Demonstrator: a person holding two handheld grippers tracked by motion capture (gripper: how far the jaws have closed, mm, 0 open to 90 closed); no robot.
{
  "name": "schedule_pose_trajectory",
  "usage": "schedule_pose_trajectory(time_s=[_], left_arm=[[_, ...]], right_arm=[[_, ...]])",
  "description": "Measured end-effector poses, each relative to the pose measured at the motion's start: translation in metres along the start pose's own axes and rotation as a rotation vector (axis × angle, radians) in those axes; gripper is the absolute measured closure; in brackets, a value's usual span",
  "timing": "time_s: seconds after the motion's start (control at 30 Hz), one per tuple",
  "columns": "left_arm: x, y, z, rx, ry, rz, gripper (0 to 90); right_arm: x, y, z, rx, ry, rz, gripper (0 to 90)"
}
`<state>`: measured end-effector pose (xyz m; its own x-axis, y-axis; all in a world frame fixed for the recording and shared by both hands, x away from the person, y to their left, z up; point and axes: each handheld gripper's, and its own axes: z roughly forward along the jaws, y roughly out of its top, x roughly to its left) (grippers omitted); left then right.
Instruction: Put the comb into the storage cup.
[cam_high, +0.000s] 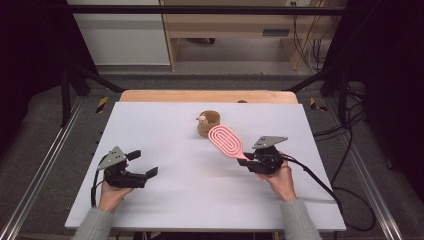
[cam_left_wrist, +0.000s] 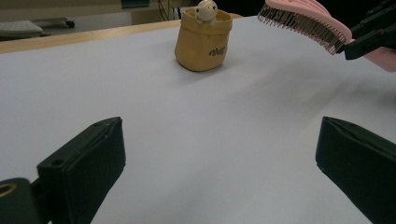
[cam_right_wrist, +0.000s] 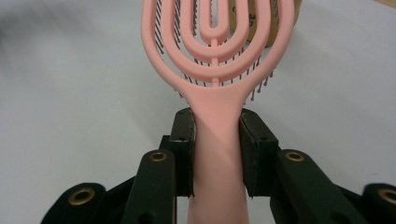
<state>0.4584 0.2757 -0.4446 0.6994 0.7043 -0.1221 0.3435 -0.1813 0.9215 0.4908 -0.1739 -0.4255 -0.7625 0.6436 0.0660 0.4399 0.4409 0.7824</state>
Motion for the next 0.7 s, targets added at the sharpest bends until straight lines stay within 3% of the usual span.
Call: schedule_pose_trajectory(time_s=[0.7], left_arm=[[-0.011,0.010,0.009,0.001,-0.023,-0.006,1.4]], right_arm=[[0.003,-0.010,-0.006,-0.042,-0.009,0.035,70.2]])
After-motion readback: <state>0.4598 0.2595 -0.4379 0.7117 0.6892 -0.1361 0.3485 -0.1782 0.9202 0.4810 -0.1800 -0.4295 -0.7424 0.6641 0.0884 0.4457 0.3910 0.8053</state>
